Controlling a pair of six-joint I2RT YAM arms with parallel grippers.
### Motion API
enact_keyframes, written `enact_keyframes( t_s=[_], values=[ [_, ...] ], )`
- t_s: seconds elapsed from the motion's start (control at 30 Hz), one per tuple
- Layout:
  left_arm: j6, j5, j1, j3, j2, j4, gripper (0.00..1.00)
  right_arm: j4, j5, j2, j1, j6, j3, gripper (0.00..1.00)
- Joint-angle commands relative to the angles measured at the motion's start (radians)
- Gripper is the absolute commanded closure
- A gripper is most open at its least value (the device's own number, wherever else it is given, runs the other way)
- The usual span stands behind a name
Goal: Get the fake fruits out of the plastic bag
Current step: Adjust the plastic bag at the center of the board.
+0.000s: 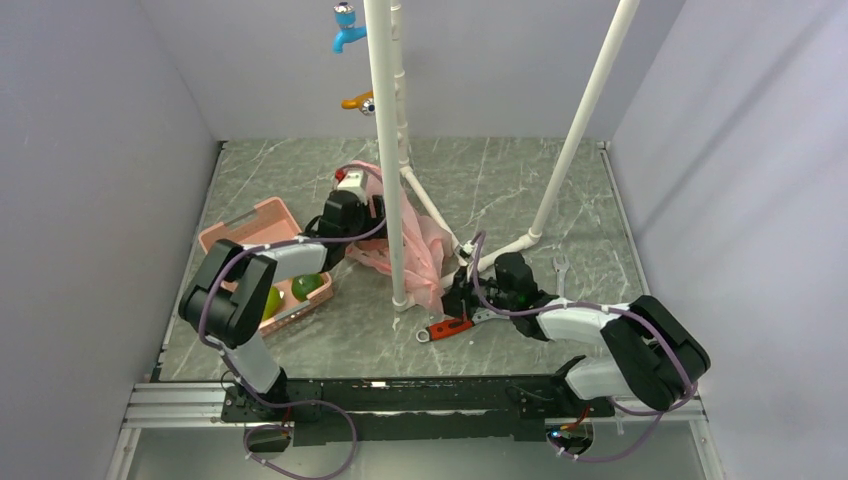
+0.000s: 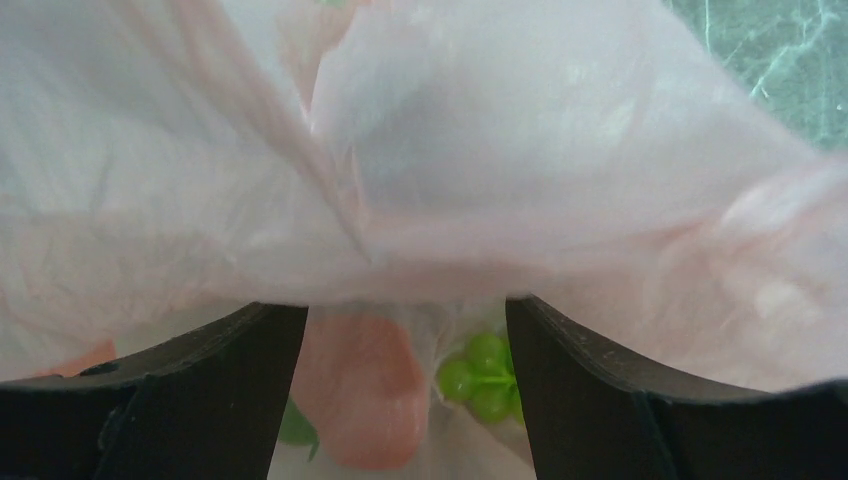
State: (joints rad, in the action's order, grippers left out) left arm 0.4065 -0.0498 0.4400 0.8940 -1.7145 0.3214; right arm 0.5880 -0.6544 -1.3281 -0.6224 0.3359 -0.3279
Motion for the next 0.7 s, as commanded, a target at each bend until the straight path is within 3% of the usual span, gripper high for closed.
enact_keyframes(
  t_s=[0.0, 0.03, 0.1, 0.2, 0.27, 0.33, 0.47, 0.67],
  values=[
    [0.031, 0.018, -0.002, -0.145, 0.111, 0.155, 0.23, 0.009, 0.008, 0.003, -0.001, -0.016, -0.067, 1.00],
    [0.039, 0.032, -0.001, -0.170, 0.134, 0.159, 0.24, -0.012, 0.011, -0.006, -0.001, -0.026, -0.085, 0.97],
    [0.063, 0.071, -0.002, -0.210, 0.181, 0.149, 0.28, -0.083, 0.071, 0.007, -0.001, -0.023, -0.122, 0.68],
    [0.105, 0.116, -0.001, -0.287, 0.248, 0.166, 0.29, -0.323, 0.310, 0.090, -0.002, 0.030, -0.238, 0.34],
    [0.122, 0.129, -0.001, -0.330, 0.280, 0.179, 0.29, -0.471, 0.473, 0.139, 0.006, 0.090, -0.328, 0.21],
    [0.135, 0.139, -0.001, -0.354, 0.290, 0.181, 0.29, -0.552, 0.541, 0.166, 0.023, 0.121, -0.393, 0.14],
    [0.150, 0.157, -0.001, -0.378, 0.297, 0.196, 0.29, -0.616, 0.519, 0.156, 0.046, 0.086, -0.552, 0.09],
    [0.162, 0.140, -0.002, -0.385, 0.299, 0.187, 0.27, -0.599, 0.432, -0.047, 0.048, -0.086, -0.782, 0.02]
  ],
)
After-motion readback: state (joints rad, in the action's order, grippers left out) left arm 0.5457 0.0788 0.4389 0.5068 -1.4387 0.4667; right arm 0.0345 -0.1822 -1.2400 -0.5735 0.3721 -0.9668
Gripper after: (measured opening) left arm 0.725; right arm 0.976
